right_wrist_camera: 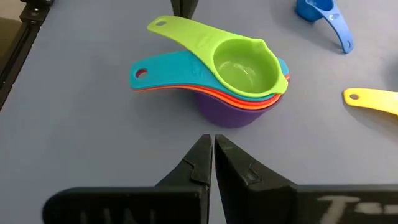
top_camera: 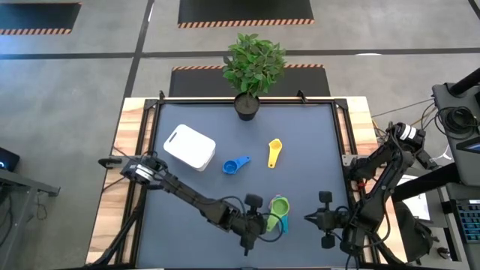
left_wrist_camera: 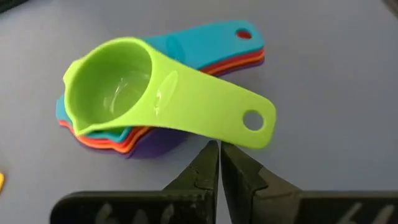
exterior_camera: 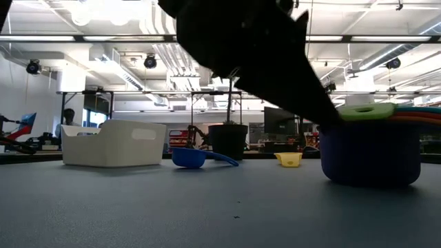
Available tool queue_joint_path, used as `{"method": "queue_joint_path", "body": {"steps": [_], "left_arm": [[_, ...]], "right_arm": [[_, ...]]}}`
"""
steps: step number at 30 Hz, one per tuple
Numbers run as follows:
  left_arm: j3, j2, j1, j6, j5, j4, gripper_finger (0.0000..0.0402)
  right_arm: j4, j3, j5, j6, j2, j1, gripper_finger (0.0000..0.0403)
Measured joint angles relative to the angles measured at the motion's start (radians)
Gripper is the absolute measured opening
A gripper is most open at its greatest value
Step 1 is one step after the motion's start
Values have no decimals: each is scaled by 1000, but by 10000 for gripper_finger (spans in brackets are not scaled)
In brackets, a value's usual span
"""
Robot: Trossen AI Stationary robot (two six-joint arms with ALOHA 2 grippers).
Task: Nest measuring cups in basket
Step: Stack the light green measuring cup on the light blue measuring cup
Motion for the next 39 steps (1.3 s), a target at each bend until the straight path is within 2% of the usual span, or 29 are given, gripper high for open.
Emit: {"method": "queue_joint_path", "body": {"steps": [10, 19, 25, 34, 39], "left_arm": [[0, 0, 1, 22, 35, 108, 0], [1, -10, -9, -45, -4, -31, 0], [1, 20, -3, -37, 51, 95, 0], [1, 31, 5, 29, 50, 199, 0], [1, 32, 7, 35, 37, 187, 0]], "right_arm": [[10, 0, 26, -19, 0, 0, 9], [14, 0, 26, -25, 0, 0, 9], [14, 0, 26, -39, 0, 0, 9], [15, -2, 26, -53, 1, 0, 9], [29, -2, 28, -53, 1, 0, 9]]}}
